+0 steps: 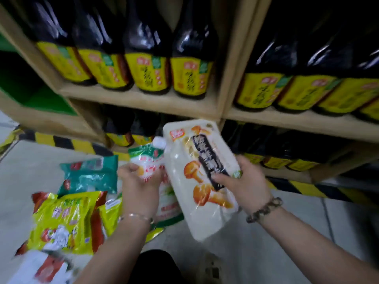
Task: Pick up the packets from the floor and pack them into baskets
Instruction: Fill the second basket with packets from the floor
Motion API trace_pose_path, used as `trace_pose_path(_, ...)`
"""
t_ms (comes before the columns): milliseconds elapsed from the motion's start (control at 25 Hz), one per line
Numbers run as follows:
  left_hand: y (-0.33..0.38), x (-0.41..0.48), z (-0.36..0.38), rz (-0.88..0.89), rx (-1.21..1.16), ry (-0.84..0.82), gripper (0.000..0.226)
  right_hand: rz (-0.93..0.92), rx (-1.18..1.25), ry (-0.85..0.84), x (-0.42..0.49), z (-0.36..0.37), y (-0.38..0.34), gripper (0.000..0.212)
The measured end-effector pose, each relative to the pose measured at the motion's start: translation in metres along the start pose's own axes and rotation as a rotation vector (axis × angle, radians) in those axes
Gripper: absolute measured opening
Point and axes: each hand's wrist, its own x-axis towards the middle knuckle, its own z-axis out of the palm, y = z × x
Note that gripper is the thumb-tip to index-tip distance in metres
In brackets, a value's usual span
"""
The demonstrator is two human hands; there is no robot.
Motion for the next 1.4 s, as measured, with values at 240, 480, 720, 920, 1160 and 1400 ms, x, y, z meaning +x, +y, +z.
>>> trace_pose_path(240,0.052,-0.043,0.020,0.068,-0.019,-0.097,0.042,-0.003,0.044,0.104,-0.041,-0.068,-0.024,0.034)
trace_pose_path(480,0.108,-0.101,0.071,0.094,-0.105,-0.354,0.040,0.012,0.073,0.508,-0.096,-0.163,-0.030,0.029)
trace_pose_path(720,0.176,-0.172,0.119,0.214,-0.140,-0.652,0.041,0.066,-0.027,0.900,-0.174,-0.263,-0.044,0.029)
trace_pose_path(920,0.217,-0.221,0.147,0.256,-0.170,-0.854,0.040,0.190,-0.176,1.125,-0.234,-0.315,-0.040,0.031)
trace_pose_path(1160,0.221,-0.273,0.204,0.093,-0.128,-1.055,0.041,0.345,-0.185,1.268,-0.293,-0.369,-0.003,0.033)
trace_pose_path(1400,0.218,-0.379,0.268,0.012,-0.062,-1.205,0.042,0.609,-0.237,1.284,-0.348,-0.434,0.032,0.028)
